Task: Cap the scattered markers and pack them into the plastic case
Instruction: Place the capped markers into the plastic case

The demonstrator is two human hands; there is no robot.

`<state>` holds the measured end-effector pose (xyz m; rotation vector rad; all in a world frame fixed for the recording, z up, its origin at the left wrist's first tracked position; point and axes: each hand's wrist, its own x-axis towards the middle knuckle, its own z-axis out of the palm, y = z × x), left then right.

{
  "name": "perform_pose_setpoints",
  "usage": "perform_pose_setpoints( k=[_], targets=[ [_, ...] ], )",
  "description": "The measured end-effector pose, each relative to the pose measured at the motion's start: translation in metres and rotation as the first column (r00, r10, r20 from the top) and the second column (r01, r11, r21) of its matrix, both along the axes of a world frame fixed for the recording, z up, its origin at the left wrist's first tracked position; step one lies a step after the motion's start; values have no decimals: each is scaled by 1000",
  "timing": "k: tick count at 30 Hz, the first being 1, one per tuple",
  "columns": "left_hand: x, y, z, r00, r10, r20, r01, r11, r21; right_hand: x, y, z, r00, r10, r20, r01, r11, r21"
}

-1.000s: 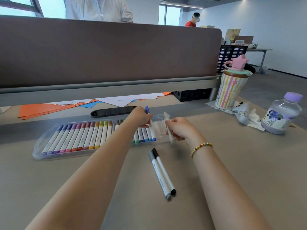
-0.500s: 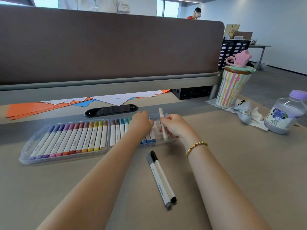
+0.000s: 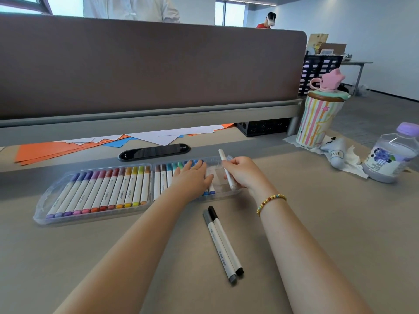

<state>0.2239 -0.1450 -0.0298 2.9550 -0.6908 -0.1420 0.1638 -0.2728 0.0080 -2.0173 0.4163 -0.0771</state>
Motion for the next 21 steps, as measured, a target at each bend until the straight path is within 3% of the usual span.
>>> perform_pose_setpoints(
  k=[13, 21],
  targets=[
    [-4, 5, -11, 998, 2, 57, 0, 999, -34, 27, 11, -2, 992, -6, -126, -13, 988, -154],
    [-4, 6, -11, 999, 7, 53, -5, 999, -54, 46, 20, -9, 985, -4, -171, -77, 884, -461]
  ],
)
